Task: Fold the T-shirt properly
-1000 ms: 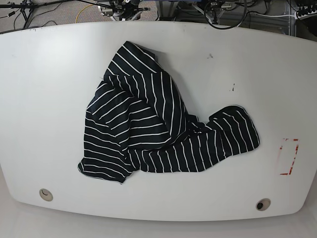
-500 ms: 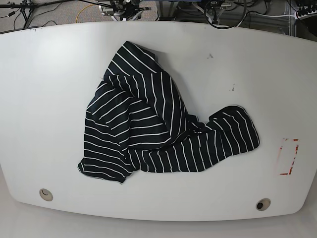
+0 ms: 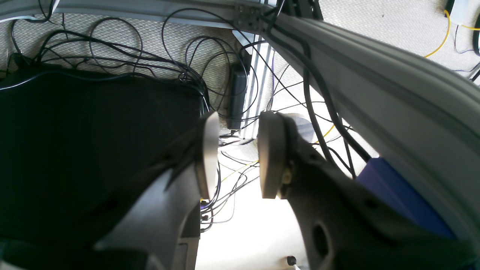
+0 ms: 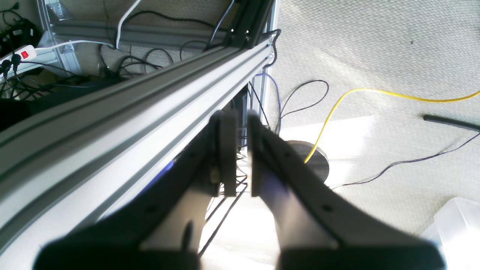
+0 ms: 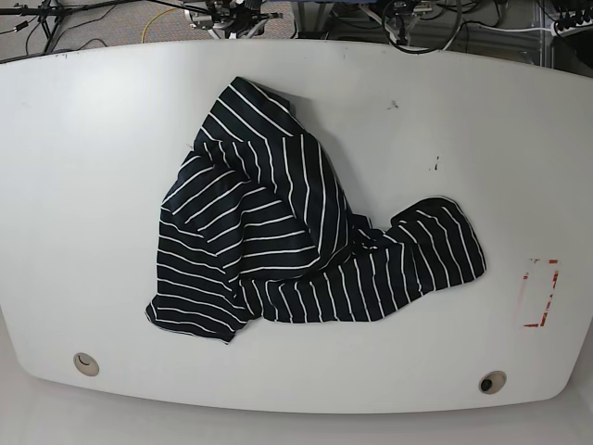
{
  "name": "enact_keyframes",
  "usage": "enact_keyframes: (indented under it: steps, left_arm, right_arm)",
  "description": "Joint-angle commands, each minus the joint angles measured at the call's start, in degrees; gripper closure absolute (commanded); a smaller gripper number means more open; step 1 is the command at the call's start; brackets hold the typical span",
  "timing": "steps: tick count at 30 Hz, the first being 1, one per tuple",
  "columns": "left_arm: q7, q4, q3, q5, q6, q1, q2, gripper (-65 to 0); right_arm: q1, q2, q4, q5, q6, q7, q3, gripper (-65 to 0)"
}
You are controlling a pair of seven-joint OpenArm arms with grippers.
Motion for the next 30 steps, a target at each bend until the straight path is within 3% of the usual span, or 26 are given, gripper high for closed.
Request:
enact_keyframes:
  steps: [1,30]
  left_arm:
    - [-0.08,0.34,0.01,0.1,-0.11,0.78,0.08,-15.8]
    - [-0.38,1.77,0.13,-0.08,-0.53,2.91,-0.16,-15.8]
  right_arm:
    - [-0.25,0.01,0.26,0.06,0.14,0.37,-0.07,-3.4]
    - [-0.66,-0.01,0.73,-0.33,0.13,0.0,-0.34,-3.3]
